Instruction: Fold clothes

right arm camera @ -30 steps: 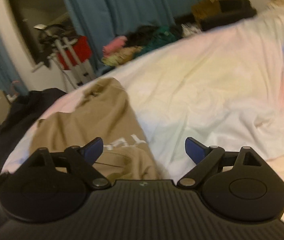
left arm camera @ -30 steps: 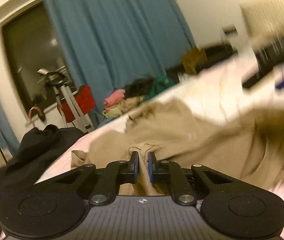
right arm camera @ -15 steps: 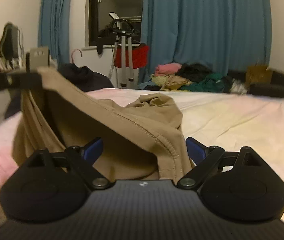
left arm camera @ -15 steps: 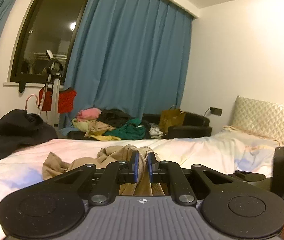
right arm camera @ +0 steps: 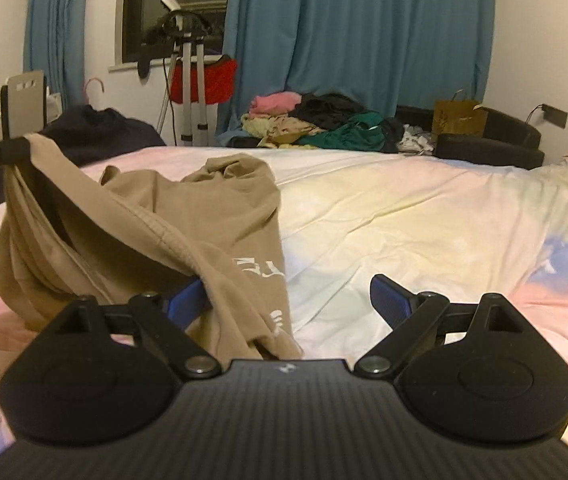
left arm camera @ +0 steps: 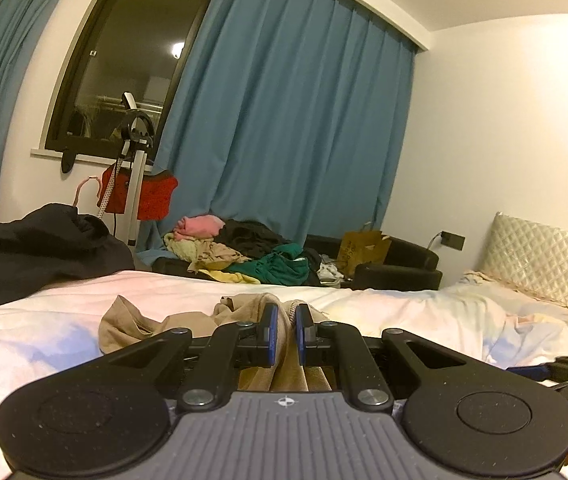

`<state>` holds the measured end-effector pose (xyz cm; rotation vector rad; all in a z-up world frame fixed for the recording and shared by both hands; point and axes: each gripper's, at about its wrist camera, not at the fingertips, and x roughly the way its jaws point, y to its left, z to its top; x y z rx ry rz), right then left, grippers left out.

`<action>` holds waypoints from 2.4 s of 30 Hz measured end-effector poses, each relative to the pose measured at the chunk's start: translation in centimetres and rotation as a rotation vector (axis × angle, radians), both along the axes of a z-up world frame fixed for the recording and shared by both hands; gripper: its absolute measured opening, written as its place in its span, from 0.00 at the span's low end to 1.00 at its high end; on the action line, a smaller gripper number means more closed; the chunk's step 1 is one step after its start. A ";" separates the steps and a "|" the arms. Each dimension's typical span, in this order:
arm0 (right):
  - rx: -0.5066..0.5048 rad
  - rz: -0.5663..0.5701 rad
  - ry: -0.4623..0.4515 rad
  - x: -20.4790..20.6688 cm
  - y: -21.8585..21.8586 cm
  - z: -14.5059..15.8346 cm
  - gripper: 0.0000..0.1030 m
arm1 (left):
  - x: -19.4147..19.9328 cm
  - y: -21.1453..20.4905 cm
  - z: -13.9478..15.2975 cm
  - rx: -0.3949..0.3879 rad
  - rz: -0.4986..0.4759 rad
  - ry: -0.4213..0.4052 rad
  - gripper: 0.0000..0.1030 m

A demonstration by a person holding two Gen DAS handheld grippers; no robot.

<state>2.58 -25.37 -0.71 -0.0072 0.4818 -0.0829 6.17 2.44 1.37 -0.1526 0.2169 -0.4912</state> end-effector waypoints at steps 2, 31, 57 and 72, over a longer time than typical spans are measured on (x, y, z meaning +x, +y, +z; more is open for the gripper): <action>0.028 0.004 -0.036 -0.5 -0.6 0.6 0.88 | 0.0 0.0 0.0 -0.005 -0.003 0.000 0.10; -0.340 0.024 -0.061 2.3 11.7 -6.3 0.87 | -0.3 -1.6 -0.7 0.021 0.017 -0.016 0.10; -0.015 -0.355 0.023 -0.2 3.4 -5.2 0.87 | -1.2 0.3 0.4 -0.050 0.098 -0.034 0.10; 0.088 -0.284 -0.164 -1.6 2.5 -4.0 0.18 | 1.1 0.5 -1.6 0.050 0.088 0.149 0.13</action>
